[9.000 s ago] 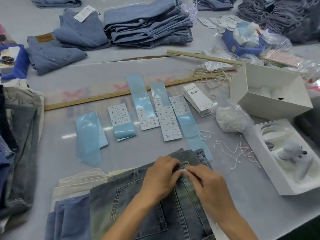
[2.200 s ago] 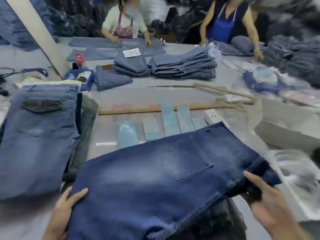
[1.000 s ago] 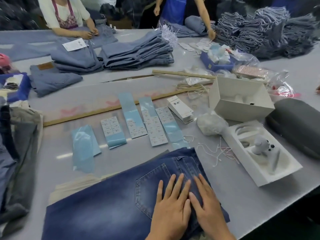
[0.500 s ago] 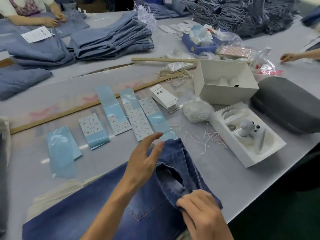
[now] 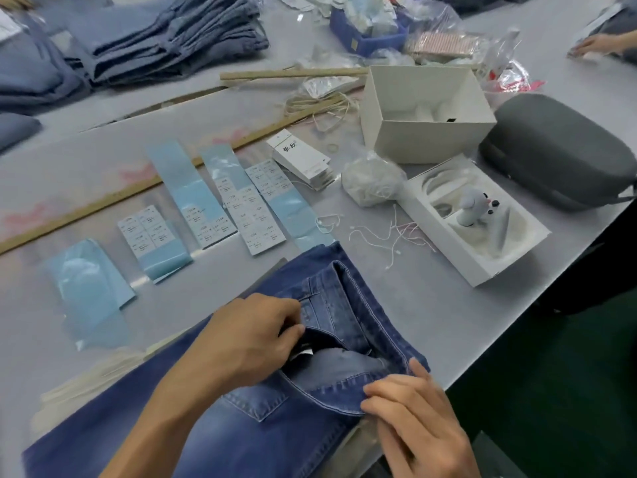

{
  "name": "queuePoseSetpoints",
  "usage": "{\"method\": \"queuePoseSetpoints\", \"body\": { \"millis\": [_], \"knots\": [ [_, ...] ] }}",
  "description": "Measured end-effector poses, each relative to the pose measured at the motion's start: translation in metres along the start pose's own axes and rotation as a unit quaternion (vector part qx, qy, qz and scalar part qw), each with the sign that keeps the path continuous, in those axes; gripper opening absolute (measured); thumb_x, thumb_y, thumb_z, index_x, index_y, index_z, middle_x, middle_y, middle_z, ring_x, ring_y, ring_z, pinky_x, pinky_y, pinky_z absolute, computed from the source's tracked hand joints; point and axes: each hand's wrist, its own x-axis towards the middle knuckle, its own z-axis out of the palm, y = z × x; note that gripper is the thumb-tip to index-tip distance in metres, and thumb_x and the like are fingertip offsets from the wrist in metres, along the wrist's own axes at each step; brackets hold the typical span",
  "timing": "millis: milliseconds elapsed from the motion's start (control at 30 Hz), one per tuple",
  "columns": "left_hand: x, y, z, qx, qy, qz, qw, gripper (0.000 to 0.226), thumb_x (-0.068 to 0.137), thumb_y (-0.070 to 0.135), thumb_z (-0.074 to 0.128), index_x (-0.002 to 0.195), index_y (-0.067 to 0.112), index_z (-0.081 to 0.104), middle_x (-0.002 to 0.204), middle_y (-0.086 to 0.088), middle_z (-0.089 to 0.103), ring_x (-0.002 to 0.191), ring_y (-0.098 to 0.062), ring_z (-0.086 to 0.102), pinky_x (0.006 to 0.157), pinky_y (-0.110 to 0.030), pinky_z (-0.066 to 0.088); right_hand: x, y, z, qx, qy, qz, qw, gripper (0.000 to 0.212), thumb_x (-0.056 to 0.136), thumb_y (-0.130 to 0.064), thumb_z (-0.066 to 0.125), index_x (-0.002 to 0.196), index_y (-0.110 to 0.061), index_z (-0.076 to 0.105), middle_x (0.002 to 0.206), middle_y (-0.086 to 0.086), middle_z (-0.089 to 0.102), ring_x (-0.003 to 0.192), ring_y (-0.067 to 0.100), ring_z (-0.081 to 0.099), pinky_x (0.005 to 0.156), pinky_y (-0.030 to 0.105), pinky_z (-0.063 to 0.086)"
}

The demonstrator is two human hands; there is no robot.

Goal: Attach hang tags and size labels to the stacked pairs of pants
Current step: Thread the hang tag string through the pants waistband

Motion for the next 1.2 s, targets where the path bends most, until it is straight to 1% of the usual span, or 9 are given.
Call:
{"method": "queuePoseSetpoints", "body": {
  "millis": [133,233,333,600,733,800,900,1033,1200],
  "knots": [
    [-0.016,-0.001,-0.01,-0.021,-0.086,0.009,0.996,0.027,0.091,0.057,0.048,0.085,0.031,0.054,0.082,0.013,0.066,0.079,-0.01,0.062,0.076,-0.039,0.054,0.002,0.002,-0.007,0.069,0.004,0.02,0.997,0.009,0.084,-0.015,0.072,0.08,-0.014,0.08,0.095,-0.008,0.074,0.097,0.008,0.069,0.1,0.038,0.054],
    [-0.01,0.017,-0.005,0.03,-0.054,0.073,0.995,0.026,0.091,0.065,0.048,0.106,0.044,0.05,0.106,0.021,0.061,0.098,-0.006,0.058,0.081,-0.037,0.051,0.003,-0.001,-0.002,0.101,0.01,0.011,0.995,0.006,0.08,-0.005,0.08,0.078,-0.01,0.079,0.093,-0.005,0.073,0.092,0.011,0.069,0.097,0.039,0.056],
    [0.012,0.032,0.009,0.041,-0.071,0.136,0.987,0.028,0.092,0.049,0.061,0.117,0.041,0.052,0.117,0.018,0.06,0.106,-0.011,0.056,0.083,-0.037,0.05,0.005,-0.003,0.003,0.11,0.006,-0.001,0.994,0.014,0.075,0.006,0.082,0.076,-0.007,0.076,0.092,-0.001,0.072,0.089,0.017,0.069,0.096,0.042,0.055],
    [0.014,-0.021,-0.002,-0.139,-0.124,0.074,0.98,0.018,0.089,0.043,0.069,0.104,0.036,0.074,0.09,0.022,0.073,0.087,0.005,0.066,0.084,-0.027,0.055,0.023,0.005,-0.01,0.022,-0.052,-0.049,0.997,0.014,0.087,-0.004,0.068,0.078,-0.011,0.077,0.088,-0.004,0.071,0.085,0.011,0.067,0.102,0.038,0.052],
    [-0.003,-0.029,0.005,-0.181,-0.071,0.051,0.98,0.016,0.088,0.027,0.059,0.093,0.031,0.074,0.083,0.02,0.073,0.08,-0.003,0.068,0.078,-0.033,0.055,0.031,0.0,-0.011,-0.024,-0.175,-0.089,0.98,0.021,0.073,-0.002,0.074,0.083,-0.02,0.077,0.09,-0.01,0.072,0.081,0.009,0.067,0.083,0.028,0.054],
    [-0.008,-0.024,0.014,-0.24,-0.028,0.035,0.97,0.02,0.091,0.013,0.06,0.09,0.028,0.073,0.081,0.013,0.074,0.078,-0.009,0.069,0.078,-0.037,0.055,0.034,-0.008,-0.006,-0.001,-0.17,-0.05,0.984,0.019,0.081,-0.005,0.071,0.094,-0.018,0.077,0.097,-0.007,0.072,0.085,0.011,0.068,0.075,0.029,0.057],
    [-0.016,-0.018,0.024,-0.355,0.02,0.016,0.935,0.024,0.092,0.005,0.059,0.094,0.025,0.073,0.079,0.001,0.074,0.073,-0.023,0.068,0.074,-0.043,0.055,0.043,-0.02,0.009,0.01,-0.139,0.022,0.99,0.026,0.092,-0.014,0.071,0.118,-0.013,0.072,0.107,-0.004,0.07,0.091,0.013,0.07,0.077,0.028,0.059],
    [-0.026,-0.013,0.025,-0.519,0.043,0.005,0.854,0.018,0.084,0.012,0.059,0.095,0.024,0.065,0.08,-0.028,0.065,0.065,-0.029,0.055,0.064,-0.042,0.044,0.057,-0.027,0.025,0.017,-0.148,0.054,0.987,0.027,0.089,-0.013,0.075,0.116,-0.016,0.072,0.104,-0.006,0.067,0.079,0.014,0.068,0.07,0.029,0.06],
    [-0.031,-0.016,0.026,-0.598,0.075,-0.013,0.798,0.016,0.081,0.012,0.064,0.091,0.024,0.06,0.071,-0.013,0.064,0.062,-0.027,0.053,0.056,-0.034,0.043,0.052,-0.025,0.038,0.051,-0.043,0.031,0.997,0.01,0.096,-0.008,0.065,0.098,-0.009,0.075,0.097,-0.001,0.065,0.072,0.016,0.065,0.063,0.03,0.056]
  ]
}}
